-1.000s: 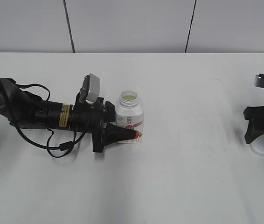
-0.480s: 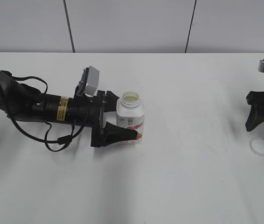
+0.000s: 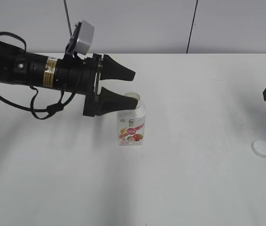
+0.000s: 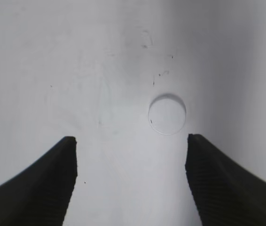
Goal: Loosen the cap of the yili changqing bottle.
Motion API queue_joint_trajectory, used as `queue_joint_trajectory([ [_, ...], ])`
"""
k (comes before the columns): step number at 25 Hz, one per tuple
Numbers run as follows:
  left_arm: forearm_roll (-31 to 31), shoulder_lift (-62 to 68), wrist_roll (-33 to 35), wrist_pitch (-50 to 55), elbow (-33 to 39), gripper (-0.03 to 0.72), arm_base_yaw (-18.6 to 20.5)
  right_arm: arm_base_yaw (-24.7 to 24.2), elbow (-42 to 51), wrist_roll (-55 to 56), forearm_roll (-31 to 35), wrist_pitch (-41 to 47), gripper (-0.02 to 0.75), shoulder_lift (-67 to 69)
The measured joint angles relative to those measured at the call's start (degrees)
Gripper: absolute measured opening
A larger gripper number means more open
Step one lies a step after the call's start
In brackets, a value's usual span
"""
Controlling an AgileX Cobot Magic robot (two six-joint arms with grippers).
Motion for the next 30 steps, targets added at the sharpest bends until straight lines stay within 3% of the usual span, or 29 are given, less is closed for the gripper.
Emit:
queue_joint_trajectory([
  [3,2.21,-5.04,-7.71,9.31,0.00,0.593,0.11,0.00,0.00,0.00,0.12,0.12,0.567,-3.12],
  [9,11.17,-14.81,-32.32,43.08,0.07,0.593,0.29,0.00,0.00,0.00,1.16,0.83,0.567,-8.15],
  [12,10.34,-16.74,-38.25,63.55,0.07,0.593,0.29,0.00,0.00,0.00,1.36,1.60,0.567,-9.95],
  [14,6.34,-16.76,-38.82,76.60,0.07,0.593,0.35,0.00,0.00,0.00,1.36,2.58,0.567,-10.80],
  [17,-6.67,-16.76,-28.72,90.48,-0.04,0.593,0.83,0.00,-0.07,0.00,1.40,4.55,0.567,-11.44],
  [20,-28.65,-16.78,-9.08,97.67,-1.56,0.592,0.97,0.00,-0.75,0.00,1.40,6.55,0.567,-11.56],
  [23,-51.46,-17.84,6.02,100.33,-4.23,0.592,0.29,0.00,-1.80,0.00,1.40,8.03,0.567,-11.69],
  [25,-62.74,-19.75,13.92,102.69,-5.59,0.589,-0.08,0.00,-2.36,-0.06,1.40,8.97,0.567,-11.80],
  [27,-71.44,-22.27,19.72,106.64,-6.17,0.589,-0.16,0.00,-2.78,-0.16,1.13,10.44,0.567,-11.87],
  [30,-76.18,-25.94,22.63,116.28,-6.37,0.589,-0.16,0.00,-2.83,-0.21,-0.57,15.33,0.567,-11.91],
])
